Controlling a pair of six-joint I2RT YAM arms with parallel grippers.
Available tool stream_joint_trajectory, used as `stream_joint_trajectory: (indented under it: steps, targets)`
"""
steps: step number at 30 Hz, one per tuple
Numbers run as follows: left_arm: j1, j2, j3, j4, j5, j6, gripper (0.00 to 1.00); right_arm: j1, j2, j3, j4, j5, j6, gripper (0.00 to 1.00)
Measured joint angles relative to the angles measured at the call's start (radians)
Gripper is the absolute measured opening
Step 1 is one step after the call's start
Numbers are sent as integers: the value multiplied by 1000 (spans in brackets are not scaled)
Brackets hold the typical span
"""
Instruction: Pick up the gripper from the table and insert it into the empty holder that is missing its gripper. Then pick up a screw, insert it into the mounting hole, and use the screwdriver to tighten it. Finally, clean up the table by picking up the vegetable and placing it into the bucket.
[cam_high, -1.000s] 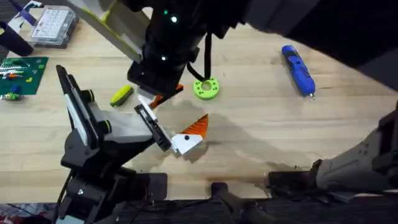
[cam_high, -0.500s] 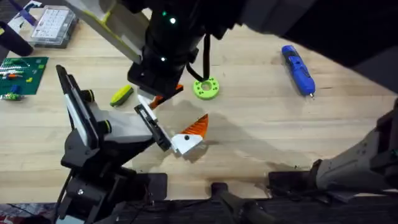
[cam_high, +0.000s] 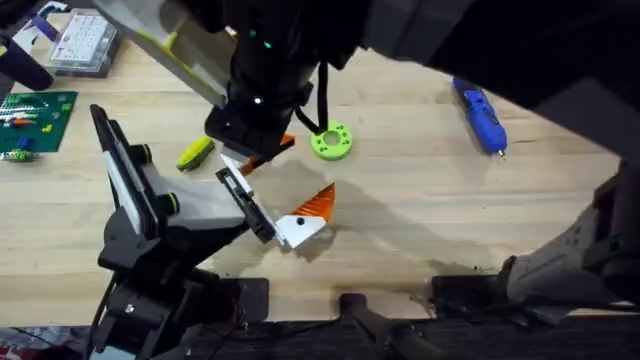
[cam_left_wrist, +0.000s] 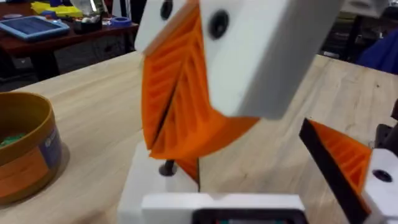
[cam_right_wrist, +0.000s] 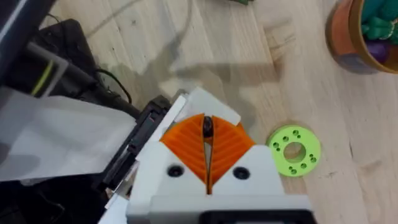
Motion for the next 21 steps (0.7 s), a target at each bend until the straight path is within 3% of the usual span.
stream_joint_trajectory:
  steps: [21]
  targets:
    - [2, 7, 0, -1, -27, -44, 991, 0, 43, 0, 8, 2, 0, 13]
